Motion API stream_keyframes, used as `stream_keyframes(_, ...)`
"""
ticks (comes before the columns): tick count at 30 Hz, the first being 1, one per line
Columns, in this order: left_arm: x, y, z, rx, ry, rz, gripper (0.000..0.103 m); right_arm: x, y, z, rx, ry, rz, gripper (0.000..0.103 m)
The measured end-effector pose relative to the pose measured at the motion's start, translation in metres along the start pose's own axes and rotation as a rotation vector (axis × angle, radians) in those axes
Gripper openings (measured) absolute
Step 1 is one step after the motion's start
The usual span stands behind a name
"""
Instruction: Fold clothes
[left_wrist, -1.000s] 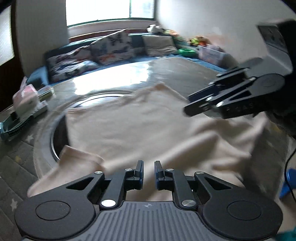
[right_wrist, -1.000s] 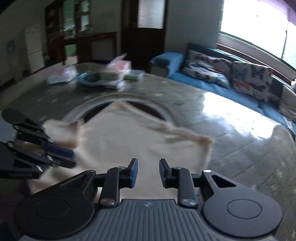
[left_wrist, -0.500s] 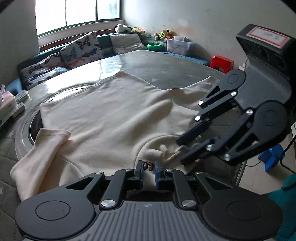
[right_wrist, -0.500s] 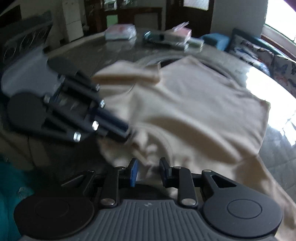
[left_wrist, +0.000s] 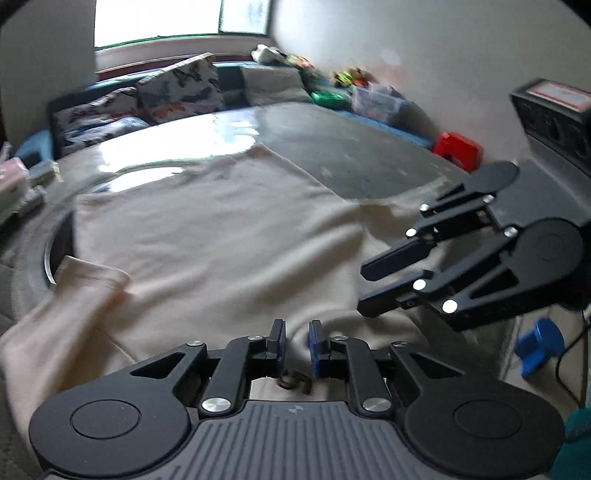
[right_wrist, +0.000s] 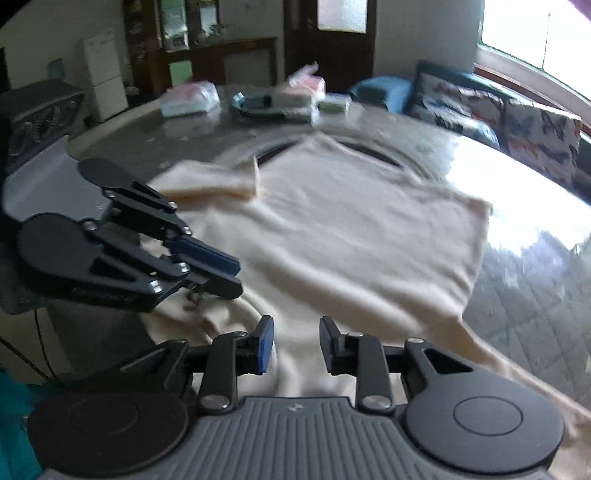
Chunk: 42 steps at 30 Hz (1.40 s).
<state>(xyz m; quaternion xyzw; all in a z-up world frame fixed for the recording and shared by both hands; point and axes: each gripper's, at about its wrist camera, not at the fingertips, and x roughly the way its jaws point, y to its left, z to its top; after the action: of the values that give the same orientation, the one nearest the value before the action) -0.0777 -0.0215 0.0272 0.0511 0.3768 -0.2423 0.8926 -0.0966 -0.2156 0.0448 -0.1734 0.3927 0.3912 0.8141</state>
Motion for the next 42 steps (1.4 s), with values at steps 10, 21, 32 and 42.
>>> stream_keyframes(10,-0.001,0.004,0.015,-0.016,-0.036,0.013,0.020,-0.010,-0.002,-0.005,-0.016,-0.016,-0.016,0.031)
stream_keyframes(21,0.011,-0.005,0.008,0.031,0.005,-0.022,0.022,0.009,-0.028,-0.009,0.071,-0.016,-0.070,0.031)
stream_keyframes(32,0.024,-0.021,0.018,0.036,0.002,-0.040,0.025,-0.006,-0.039,-0.022,0.134,-0.038,-0.100,0.032)
stream_keyframes(42,0.023,-0.041,0.022,0.087,-0.027,-0.061,0.028,-0.035,-0.078,-0.055,0.280,-0.062,-0.254,0.032)
